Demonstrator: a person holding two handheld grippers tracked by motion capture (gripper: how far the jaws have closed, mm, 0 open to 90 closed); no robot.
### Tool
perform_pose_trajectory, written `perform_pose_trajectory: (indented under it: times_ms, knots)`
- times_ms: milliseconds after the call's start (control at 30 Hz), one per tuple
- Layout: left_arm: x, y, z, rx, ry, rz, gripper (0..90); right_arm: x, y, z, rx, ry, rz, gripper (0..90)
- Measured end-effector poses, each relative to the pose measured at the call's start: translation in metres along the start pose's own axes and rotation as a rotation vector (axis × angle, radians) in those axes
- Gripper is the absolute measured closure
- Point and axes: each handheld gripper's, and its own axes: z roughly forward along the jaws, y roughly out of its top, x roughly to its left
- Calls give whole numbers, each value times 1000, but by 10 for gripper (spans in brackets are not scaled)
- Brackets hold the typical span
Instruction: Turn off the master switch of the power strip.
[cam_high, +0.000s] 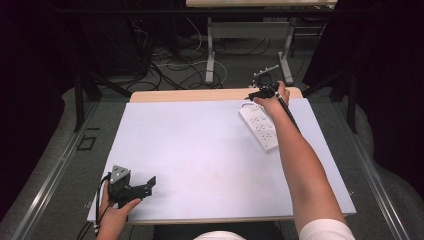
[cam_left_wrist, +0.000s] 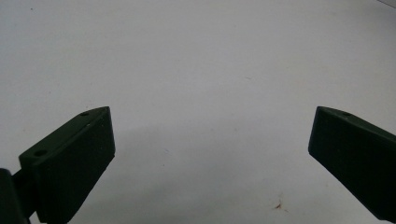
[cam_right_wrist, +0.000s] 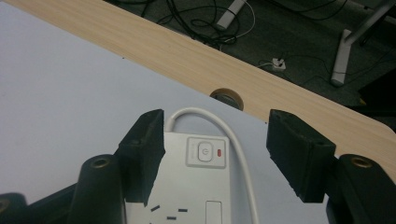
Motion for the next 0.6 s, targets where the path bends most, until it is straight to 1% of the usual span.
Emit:
perform_pose_trajectory:
  times_ms: [133,200,233,300,333,433,467,500,533,567,600]
  knots:
    - [1,-1,0,-3,1,-8,6,0,-2,8,7,24,-2,384]
    - [1,-1,-1,-2,1,-14,6,0,-2,11,14,49,16,419]
    - [2,-1,-1,-2,3,-13,7,0,-3,13,13,56,16,431]
    - [2,0,-1,-5,8,-13,7,-1,-4,16,12,58,18,470]
    - [2,0,-1,-7,11,-12,7,0,-4,18,7,57,17,472]
    - [3,0,-2,-11,20,-9,7,2,-4,21,-9,59,12,514]
    - [3,0,-2,-9,19,-9,7,2,-4,23,-21,66,-2,529]
    - [3,-1,-2,-9,21,-7,7,3,-4,24,-26,70,-4,551]
    - [3,-1,-2,-5,24,-5,7,5,-5,26,-33,54,-11,550]
    - [3,-1,-1,-6,26,-4,7,6,-5,27,-27,47,-25,556]
    - [3,-2,-2,-6,27,-6,7,7,-5,28,-31,49,-25,568]
